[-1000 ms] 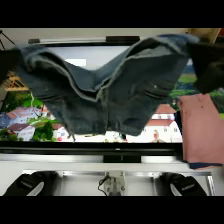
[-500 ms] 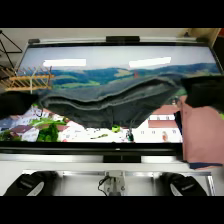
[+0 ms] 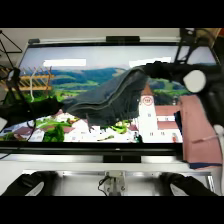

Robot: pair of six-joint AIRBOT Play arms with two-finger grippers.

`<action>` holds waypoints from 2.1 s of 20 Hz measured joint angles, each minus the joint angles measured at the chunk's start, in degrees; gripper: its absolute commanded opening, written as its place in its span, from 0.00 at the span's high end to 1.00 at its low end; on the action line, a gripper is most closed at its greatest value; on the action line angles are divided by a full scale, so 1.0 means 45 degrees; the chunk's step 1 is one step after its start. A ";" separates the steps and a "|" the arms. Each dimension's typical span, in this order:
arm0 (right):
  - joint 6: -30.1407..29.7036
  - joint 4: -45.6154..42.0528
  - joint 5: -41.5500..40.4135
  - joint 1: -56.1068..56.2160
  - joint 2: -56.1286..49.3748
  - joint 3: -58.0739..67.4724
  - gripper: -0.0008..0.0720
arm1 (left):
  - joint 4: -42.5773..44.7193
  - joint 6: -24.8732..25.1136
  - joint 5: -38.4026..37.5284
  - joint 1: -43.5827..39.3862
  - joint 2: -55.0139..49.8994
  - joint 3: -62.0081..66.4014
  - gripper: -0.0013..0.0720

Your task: Fold the shirts.

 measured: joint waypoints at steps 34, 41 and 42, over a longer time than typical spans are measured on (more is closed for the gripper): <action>0.5202 1.0948 -0.7062 0.7825 -0.3779 -0.6567 0.03 | 0.0049 0.2166 0.1491 0.1321 -0.4061 -0.0141 0.89; 0.5314 1.2356 -0.8228 0.8024 -0.4201 -0.6581 0.04 | -0.0403 0.2307 0.1307 0.1326 -0.4061 -0.0141 0.89; 0.5319 1.2541 -0.8340 0.8034 -0.4274 -0.6581 0.04 | -0.0539 0.2351 0.1302 0.1326 -0.4061 -0.0141 0.89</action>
